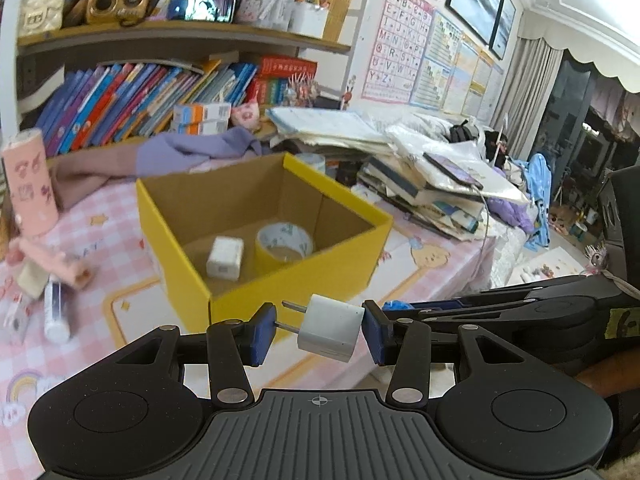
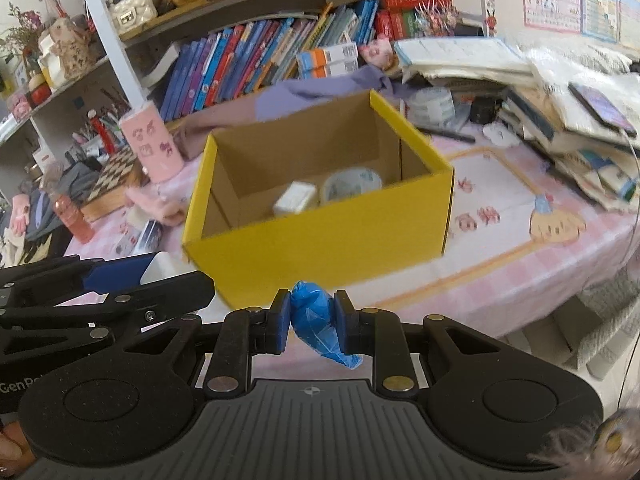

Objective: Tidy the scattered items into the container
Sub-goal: 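Lower both held items into the yellow box and open both grippers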

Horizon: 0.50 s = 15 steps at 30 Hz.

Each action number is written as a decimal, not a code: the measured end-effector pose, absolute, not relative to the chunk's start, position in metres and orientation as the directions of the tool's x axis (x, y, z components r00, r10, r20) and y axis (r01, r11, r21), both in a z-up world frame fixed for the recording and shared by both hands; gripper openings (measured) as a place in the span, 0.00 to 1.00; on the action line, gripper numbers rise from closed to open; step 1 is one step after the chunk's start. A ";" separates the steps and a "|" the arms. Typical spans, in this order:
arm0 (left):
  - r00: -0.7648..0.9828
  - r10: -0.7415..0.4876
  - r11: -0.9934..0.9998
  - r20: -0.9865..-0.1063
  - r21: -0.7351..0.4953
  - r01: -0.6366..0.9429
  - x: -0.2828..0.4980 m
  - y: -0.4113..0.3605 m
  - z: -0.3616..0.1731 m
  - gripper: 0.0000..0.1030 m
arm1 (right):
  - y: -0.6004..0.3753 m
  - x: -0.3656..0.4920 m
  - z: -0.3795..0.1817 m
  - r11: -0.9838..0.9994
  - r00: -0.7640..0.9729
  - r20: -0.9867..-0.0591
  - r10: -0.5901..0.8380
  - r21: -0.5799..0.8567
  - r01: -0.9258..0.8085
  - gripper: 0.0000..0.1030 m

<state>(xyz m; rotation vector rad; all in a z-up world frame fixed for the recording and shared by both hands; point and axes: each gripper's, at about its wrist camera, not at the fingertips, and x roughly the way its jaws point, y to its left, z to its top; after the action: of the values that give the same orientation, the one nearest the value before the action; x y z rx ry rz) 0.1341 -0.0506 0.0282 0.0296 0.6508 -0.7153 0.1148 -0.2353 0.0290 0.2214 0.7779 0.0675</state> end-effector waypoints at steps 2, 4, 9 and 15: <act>0.583 -0.595 0.769 -0.553 -0.181 0.613 0.141 -0.054 0.031 0.44 | -0.239 0.123 0.034 0.977 0.730 -0.669 0.142 0.215 0.007 0.21; 0.598 -0.585 0.779 -0.547 -0.177 0.601 0.149 -0.057 0.033 0.44 | -0.241 0.133 0.040 0.981 0.749 -0.648 0.139 0.195 -0.013 0.21; 0.633 -0.557 0.804 -0.537 -0.156 0.574 0.169 -0.066 0.042 0.44 | -0.248 0.159 0.051 0.983 0.786 -0.599 0.153 0.171 -0.061 0.21; 0.685 -0.493 0.847 -0.537 -0.117 0.518 0.188 -0.074 0.040 0.44 | -0.250 0.195 0.050 0.982 0.786 -0.589 0.187 0.137 -0.130 0.21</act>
<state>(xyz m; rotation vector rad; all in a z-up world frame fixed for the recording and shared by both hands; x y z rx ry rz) 0.1878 -0.0744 0.0402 0.0455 0.5877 -0.5664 0.1945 -0.2501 0.0498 0.0907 0.6442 0.1712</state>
